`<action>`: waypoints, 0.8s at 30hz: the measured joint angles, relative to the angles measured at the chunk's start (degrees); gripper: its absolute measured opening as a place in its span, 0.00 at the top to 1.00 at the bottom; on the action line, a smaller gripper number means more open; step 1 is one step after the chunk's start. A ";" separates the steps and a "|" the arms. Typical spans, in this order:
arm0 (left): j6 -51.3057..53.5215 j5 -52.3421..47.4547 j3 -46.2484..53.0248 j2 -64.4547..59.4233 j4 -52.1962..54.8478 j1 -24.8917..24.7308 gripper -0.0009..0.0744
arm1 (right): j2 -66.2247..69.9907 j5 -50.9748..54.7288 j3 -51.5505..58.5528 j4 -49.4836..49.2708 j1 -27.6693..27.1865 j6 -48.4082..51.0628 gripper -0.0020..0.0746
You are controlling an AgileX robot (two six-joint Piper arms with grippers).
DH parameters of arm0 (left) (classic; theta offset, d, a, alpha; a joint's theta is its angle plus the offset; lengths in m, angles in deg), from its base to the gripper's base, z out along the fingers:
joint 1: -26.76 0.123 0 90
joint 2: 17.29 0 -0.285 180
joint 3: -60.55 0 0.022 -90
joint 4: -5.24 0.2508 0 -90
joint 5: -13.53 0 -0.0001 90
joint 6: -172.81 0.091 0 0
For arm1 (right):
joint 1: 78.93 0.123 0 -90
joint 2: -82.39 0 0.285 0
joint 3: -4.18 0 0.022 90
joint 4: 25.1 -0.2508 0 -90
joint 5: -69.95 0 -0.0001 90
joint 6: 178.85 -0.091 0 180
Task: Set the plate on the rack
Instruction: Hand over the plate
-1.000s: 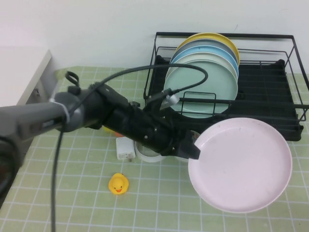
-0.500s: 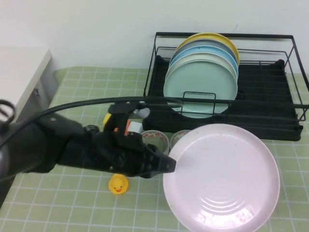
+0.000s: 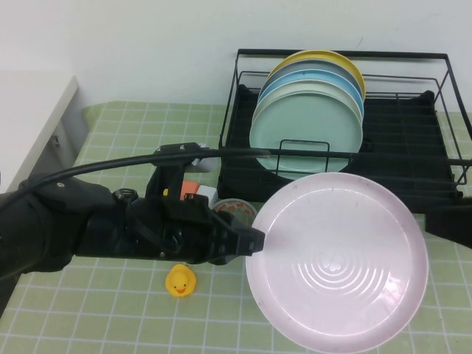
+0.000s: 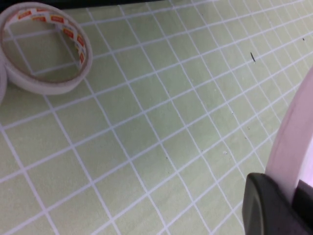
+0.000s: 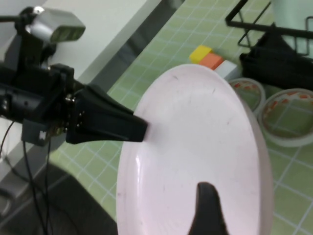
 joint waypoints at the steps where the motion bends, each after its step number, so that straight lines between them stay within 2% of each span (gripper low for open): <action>1: 0.14 0.00 0.00 0.00 -0.05 0.00 0.98 | 2.21 0.97 -1.47 -0.03 0.00 1.11 0.38; 7: 0.97 1.33 0.00 0.00 -1.23 0.00 0.98 | 12.50 8.17 -4.21 -1.18 0.00 5.74 0.38; 14: 2.33 2.74 0.00 0.00 -1.76 0.00 0.98 | 18.70 8.40 -4.21 0.43 3.05 7.52 0.40; 17: 3.92 2.75 0.00 0.00 -3.00 0.00 0.98 | 19.63 7.19 -4.25 -0.42 5.05 10.17 0.49; 22: 7.22 3.47 0.00 0.00 -5.02 0.00 0.98 | 20.96 2.07 -4.48 -3.96 8.54 13.02 0.79; 24: 7.82 4.00 0.00 0.00 -5.41 0.12 0.98 | 21.64 -0.18 -4.53 -4.53 9.27 13.47 0.79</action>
